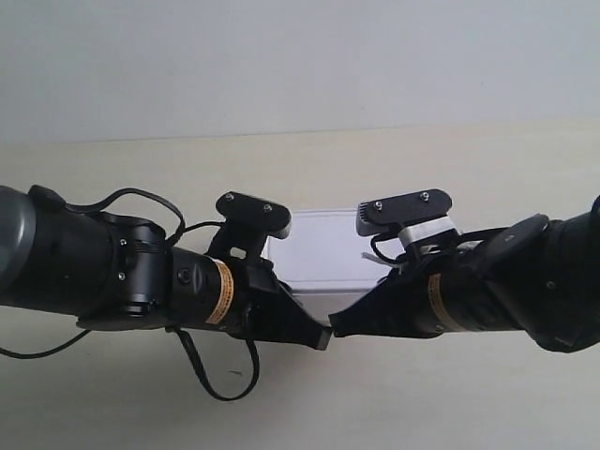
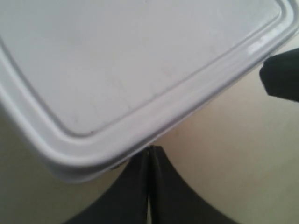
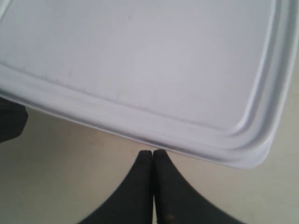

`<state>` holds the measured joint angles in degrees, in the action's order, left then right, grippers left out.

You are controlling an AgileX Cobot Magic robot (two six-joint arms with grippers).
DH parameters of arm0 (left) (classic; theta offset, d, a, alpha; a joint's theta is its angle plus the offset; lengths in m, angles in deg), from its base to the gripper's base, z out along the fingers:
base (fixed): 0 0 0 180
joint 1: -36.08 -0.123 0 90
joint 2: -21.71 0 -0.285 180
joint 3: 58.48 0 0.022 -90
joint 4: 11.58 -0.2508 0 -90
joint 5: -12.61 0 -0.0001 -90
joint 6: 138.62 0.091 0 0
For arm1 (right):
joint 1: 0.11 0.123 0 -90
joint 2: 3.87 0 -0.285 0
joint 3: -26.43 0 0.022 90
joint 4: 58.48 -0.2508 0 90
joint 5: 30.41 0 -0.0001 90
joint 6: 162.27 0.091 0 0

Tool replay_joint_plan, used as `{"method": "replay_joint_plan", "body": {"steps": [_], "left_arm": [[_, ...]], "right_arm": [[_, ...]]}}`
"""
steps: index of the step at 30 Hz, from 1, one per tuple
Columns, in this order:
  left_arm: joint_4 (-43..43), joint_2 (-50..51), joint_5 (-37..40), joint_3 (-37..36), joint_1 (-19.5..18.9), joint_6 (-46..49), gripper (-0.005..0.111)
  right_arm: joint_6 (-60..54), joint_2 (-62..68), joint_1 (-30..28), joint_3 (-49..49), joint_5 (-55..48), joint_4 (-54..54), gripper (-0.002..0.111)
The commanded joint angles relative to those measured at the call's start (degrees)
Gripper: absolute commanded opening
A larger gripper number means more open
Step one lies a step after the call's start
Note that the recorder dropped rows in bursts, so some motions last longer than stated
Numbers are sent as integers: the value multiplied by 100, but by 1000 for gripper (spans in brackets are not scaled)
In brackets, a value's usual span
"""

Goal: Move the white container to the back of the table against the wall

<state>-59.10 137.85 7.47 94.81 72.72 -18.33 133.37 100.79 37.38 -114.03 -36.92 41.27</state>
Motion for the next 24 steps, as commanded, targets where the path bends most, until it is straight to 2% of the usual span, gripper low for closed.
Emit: {"method": "replay_joint_plan", "body": {"steps": [1,11,21,24], "left_arm": [[6,127,48,181,-10,-21,0],[-104,126,313,418,-32,-21,0],[-129,359,196,542,-420,-63,0],[-129,438,31,549,-512,-63,0]], "right_arm": [[-135,158,17,-233,-14,20,0],[-358,535,5,-574,-326,20,0],[-563,621,5,-676,-780,-4,0],[-938,707,5,-676,-1107,-322,0]]}}
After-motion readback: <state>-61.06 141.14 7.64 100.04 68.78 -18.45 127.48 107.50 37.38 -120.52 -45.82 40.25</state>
